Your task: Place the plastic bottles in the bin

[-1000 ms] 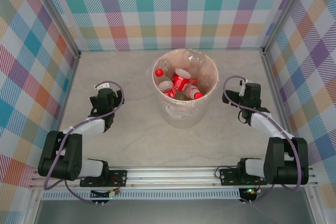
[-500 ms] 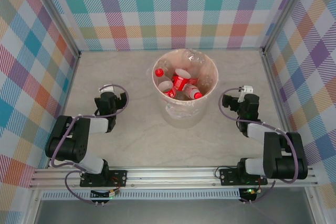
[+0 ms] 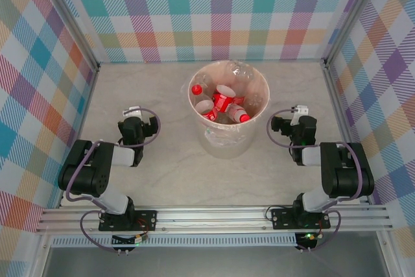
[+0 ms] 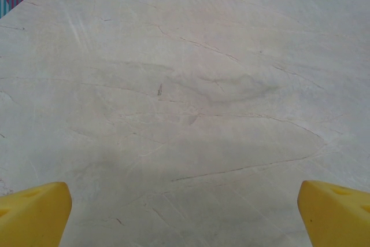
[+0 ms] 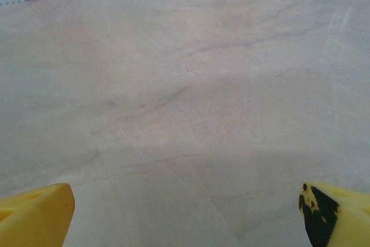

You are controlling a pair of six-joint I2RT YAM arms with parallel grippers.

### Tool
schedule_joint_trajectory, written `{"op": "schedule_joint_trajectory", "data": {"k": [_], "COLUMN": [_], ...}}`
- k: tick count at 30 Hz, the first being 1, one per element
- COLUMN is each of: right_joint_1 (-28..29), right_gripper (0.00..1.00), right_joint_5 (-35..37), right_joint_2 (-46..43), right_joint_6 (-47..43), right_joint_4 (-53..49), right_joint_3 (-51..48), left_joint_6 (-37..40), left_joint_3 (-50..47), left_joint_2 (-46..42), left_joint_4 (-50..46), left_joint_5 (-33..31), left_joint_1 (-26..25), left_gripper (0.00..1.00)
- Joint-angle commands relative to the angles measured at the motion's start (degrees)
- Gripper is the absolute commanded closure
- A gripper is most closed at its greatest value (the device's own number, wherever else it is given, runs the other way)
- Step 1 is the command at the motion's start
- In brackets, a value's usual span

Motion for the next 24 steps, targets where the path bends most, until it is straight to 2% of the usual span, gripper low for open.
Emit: {"op": "schedule_joint_trajectory", "data": {"k": [1,5,24], "right_joint_1": [0.68,0.77,0.77], "right_gripper": [0.01,0.01,0.01], "right_joint_5": [-1.40,-5.98,-5.84], "right_joint_2": [-0.07,0.07,0.13], "right_joint_6": [-1.13,-3.19,-3.18], "right_joint_4": [0.69,-2.15,-2.40], "right_joint_3": [1.50,3.21,3.28], "left_joint_6": [0.56,0.74,0.78], "left_joint_3": [-0.33,-0.52,-0.49], "left_joint_2": [0.14,0.12,0.09], "left_joint_4": [3.05,3.40,3.40], "left_joint_5": [0.85,0.64,0.65], "left_joint_1": [0.55,0.44,0.44], "left_gripper": [0.00,0.00,0.00]}}
